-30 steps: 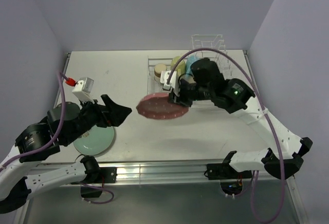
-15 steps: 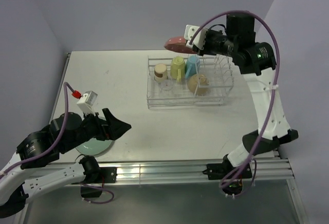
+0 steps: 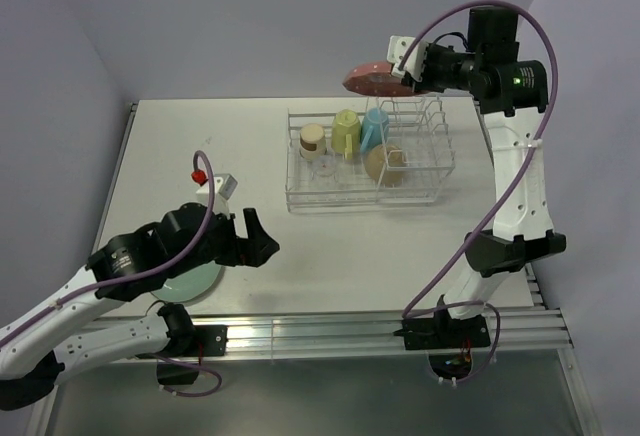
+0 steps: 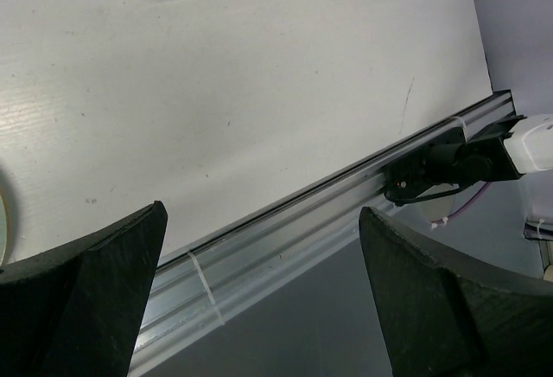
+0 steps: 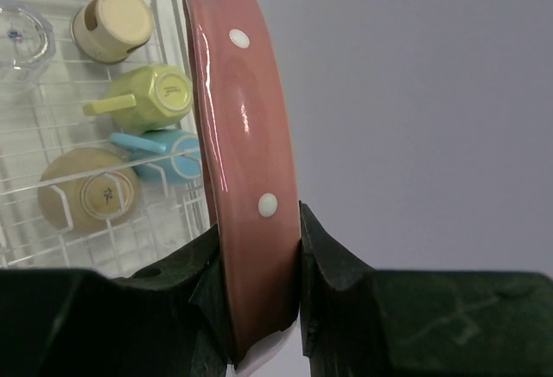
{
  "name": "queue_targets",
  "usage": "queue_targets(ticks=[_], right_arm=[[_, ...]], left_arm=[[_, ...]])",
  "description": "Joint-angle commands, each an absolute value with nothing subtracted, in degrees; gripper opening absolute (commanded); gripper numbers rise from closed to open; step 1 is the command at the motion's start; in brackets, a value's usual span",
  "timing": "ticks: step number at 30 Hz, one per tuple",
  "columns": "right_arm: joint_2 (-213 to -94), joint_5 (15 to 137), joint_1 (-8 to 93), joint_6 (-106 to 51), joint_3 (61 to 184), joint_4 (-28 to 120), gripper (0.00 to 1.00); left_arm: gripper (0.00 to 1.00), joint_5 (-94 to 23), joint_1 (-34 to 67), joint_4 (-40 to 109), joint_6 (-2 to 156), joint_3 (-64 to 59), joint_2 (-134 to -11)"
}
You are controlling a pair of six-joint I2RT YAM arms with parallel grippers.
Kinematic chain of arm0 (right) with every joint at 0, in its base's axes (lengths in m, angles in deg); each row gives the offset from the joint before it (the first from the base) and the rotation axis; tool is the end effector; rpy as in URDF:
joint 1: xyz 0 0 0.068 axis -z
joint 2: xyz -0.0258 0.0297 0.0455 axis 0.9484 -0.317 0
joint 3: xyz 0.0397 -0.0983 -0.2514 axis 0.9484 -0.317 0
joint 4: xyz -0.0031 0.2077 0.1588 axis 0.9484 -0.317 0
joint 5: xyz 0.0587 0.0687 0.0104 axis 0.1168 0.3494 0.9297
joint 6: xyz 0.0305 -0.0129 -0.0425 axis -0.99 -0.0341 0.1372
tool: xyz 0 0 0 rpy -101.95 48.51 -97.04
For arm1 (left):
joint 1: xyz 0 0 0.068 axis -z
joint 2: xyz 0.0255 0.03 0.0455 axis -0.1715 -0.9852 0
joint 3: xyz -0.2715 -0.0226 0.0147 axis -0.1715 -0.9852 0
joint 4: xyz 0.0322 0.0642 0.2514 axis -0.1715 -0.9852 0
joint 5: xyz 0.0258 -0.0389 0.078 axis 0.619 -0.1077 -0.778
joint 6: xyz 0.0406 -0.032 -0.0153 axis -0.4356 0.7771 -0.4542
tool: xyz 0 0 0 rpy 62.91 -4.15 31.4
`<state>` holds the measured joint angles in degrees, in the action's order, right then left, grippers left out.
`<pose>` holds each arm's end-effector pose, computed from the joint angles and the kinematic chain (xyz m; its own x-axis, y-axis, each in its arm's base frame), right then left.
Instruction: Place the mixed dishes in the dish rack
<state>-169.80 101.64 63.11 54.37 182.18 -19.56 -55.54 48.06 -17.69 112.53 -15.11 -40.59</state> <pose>0.2970 0.0637 0.5224 0.4571 -0.7468 -0.4830 -0.6153 0.1266 -0.7781 0.0797 -0.1134 0.3592 -0.7460 -0.1581 -0.6469 0.2844 0.8027 -0.5241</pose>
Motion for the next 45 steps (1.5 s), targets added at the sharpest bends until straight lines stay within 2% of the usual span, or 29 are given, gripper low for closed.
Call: queue_targets(ticks=[1, 6, 15, 23, 30, 45], right_arm=[[-164.60, 109.45, 65.44, 57.81, 183.73, -12.54, 0.00], [-163.81, 107.51, 68.08, 61.24, 183.02, -17.02, 0.00], [-162.05, 115.25, 76.70, 63.08, 184.77, -21.93, 0.00], [-160.99, 118.85, 78.28, 63.70, 181.52, -23.61, 0.00], [-163.45, 121.05, 78.55, 65.28, 183.54, -26.68, 0.00], [-166.79, 120.35, 78.81, 67.65, 183.10, -28.62, 0.00]], left_arm=[[0.99, -55.48, 47.96, -14.95, 109.45, -13.55, -39.42], [0.99, -55.04, 47.96, -14.43, 109.71, -16.54, -37.76], [0.99, -54.86, 47.96, -14.43, 108.13, -17.07, -37.93], [0.99, -53.46, 47.96, -13.72, 106.90, -16.10, -39.69], [0.99, -54.51, 47.96, -14.16, 107.43, -16.46, -38.19], [0.99, -55.30, 47.78, -15.22, 105.93, -14.34, -40.83]])
